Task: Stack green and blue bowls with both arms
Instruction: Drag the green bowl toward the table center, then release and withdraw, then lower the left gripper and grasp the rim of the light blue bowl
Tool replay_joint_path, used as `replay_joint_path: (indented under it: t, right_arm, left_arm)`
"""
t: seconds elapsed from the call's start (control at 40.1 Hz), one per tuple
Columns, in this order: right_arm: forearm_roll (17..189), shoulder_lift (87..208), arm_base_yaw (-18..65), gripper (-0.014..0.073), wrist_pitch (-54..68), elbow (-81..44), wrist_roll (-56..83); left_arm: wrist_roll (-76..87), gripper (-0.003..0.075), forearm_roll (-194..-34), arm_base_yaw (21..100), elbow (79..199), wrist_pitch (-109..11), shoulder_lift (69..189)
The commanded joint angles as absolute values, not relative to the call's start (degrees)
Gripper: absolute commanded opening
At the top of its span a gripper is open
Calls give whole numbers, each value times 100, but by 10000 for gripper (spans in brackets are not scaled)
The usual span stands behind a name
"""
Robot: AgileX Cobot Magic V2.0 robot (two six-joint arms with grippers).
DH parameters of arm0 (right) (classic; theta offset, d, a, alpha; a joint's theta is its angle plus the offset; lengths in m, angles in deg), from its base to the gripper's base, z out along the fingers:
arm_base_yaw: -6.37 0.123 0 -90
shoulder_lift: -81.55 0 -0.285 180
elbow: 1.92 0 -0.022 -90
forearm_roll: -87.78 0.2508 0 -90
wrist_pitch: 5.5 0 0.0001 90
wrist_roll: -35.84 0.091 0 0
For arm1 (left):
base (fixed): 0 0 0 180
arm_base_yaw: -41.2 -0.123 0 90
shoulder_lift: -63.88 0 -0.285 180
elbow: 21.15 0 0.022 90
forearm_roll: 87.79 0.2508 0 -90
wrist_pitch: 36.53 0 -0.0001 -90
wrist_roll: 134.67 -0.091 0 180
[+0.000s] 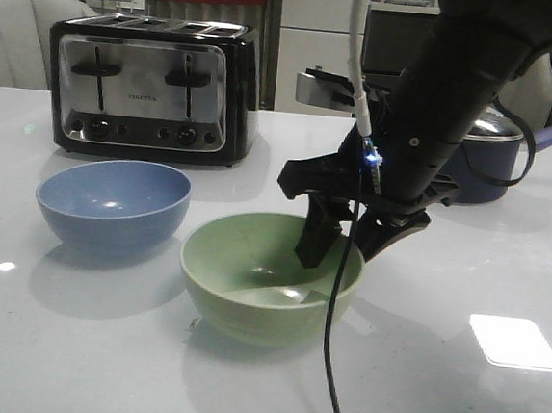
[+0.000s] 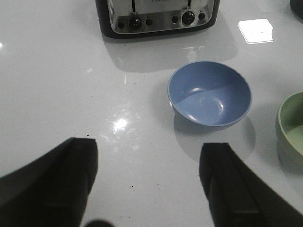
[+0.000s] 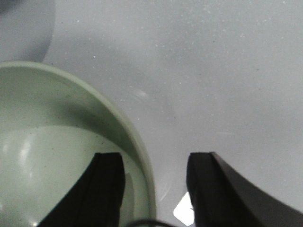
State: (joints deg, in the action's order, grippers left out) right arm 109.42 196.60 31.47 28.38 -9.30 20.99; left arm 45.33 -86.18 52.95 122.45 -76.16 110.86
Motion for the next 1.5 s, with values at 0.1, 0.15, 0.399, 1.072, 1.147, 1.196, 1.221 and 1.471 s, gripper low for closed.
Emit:
replay_joint_path:
  t: [0.1, 0.15, 0.399, 1.072, 1.147, 1.196, 1.221, 1.471]
  right_arm:
    - [10992, 18507, 3137, 444, 2665, -1064, 1696]
    - [10986, 18183, 3162, 444, 2624, -1245, 1513]
    - [10866, 16589, 3236, 444, 2551, -2233, 925]
    - [10925, 13787, 3236, 444, 2508, -4180, 931]
    - [10925, 13794, 3236, 444, 2492, -4183, 931]
    - [10925, 13794, 3236, 444, 2492, -4183, 931]
    - [10925, 13794, 3236, 444, 2492, -4183, 931]
    - [10925, 13794, 3236, 444, 2492, -4183, 931]
  left_arm:
    - [4533, 518, -8638, 5332, 12394, -7170, 11112]
    - [4533, 517, -8638, 5332, 12394, -7170, 11112]
    - [4533, 518, -8649, 5332, 12394, -7170, 11112]
    - [4450, 517, -8662, 5430, 12548, -7093, 11720]
    - [4440, 518, -8662, 5494, 12668, -7093, 12032]
    - [4442, 518, -8662, 5519, 12765, -7093, 12297]
    - [4442, 517, -8662, 5519, 12808, -7093, 12418]
    - [4442, 517, -8989, 5519, 13505, -7049, 14067]
